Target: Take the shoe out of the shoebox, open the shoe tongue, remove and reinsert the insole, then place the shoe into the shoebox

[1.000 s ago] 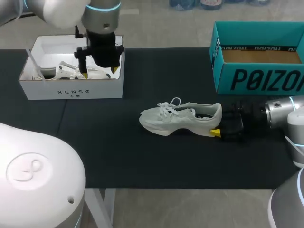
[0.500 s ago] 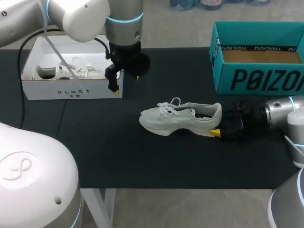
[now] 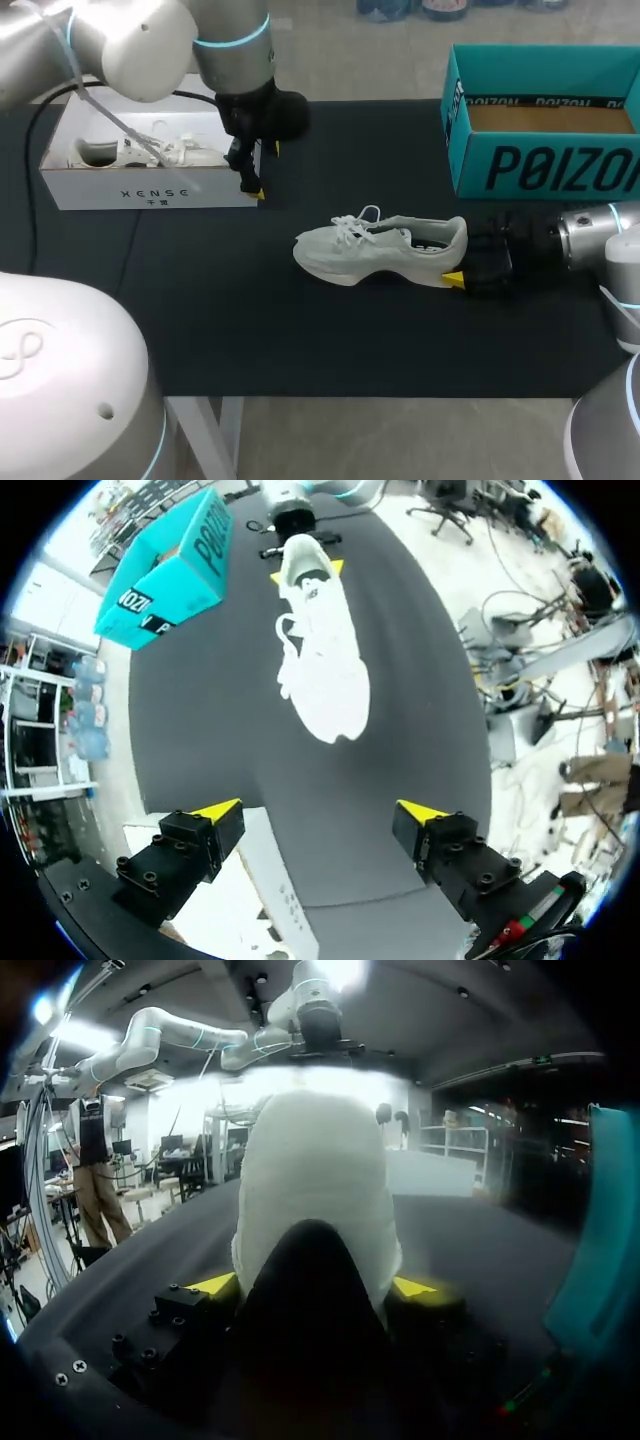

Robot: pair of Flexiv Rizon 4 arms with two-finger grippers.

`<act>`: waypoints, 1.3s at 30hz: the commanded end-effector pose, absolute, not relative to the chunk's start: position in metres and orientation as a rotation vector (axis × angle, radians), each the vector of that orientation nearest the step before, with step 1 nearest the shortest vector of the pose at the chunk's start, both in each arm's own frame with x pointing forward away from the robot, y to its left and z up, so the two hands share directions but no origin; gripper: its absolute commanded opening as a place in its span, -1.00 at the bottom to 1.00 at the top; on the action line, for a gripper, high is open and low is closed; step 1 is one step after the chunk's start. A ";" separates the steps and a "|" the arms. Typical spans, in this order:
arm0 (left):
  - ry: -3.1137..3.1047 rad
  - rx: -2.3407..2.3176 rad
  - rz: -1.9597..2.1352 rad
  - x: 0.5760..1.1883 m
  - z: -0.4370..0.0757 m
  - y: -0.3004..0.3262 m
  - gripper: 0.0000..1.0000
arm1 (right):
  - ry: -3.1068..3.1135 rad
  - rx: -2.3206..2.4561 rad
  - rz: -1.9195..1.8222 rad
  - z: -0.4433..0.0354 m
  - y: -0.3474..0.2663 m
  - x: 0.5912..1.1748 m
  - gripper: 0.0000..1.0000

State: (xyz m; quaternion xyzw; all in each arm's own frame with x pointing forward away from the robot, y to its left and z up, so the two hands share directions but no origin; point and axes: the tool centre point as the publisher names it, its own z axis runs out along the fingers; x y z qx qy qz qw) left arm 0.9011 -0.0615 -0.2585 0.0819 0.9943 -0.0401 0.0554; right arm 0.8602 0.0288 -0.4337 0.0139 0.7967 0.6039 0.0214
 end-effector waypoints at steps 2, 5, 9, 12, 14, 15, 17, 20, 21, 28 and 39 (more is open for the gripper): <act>2.560 -1.251 -0.197 0.897 -0.288 -0.069 1.00 | 2.470 0.046 1.869 -0.439 0.032 0.857 -1.00; 2.313 -1.489 -0.198 0.874 -0.296 -0.083 1.00 | 2.470 0.046 1.869 -0.439 0.032 0.857 -1.00; 2.155 -1.750 -0.264 0.852 -0.299 -0.101 1.00 | 2.470 0.046 1.869 -0.439 0.032 0.857 -1.00; 2.155 -1.750 -0.264 0.852 -0.299 -0.101 1.00 | 2.470 0.046 1.869 -0.439 0.032 0.857 -1.00; 2.155 -1.750 -0.264 0.852 -0.299 -0.101 1.00 | 2.470 0.046 1.869 -0.439 0.032 0.857 -1.00; 2.155 -1.750 -0.264 0.852 -0.299 -0.101 1.00 | 2.470 0.046 1.869 -0.439 0.032 0.857 -1.00; 2.155 -1.750 -0.264 0.852 -0.299 -0.101 1.00 | 2.470 0.046 1.869 -0.439 0.032 0.857 -1.00; 2.155 -1.750 -0.264 0.852 -0.299 -0.101 1.00 | 2.470 0.046 1.869 -0.439 0.032 0.857 -1.00; 2.155 -1.750 -0.264 0.852 -0.299 -0.101 1.00 | 2.470 0.046 1.869 -0.439 0.032 0.857 -1.00; 2.155 -1.750 -0.264 0.852 -0.299 -0.101 1.00 | 2.470 0.046 1.869 -0.439 0.032 0.857 -1.00; 1.970 -2.051 -0.238 0.839 -0.335 -0.114 1.00 | 2.470 0.046 1.869 -0.439 0.032 0.857 -1.00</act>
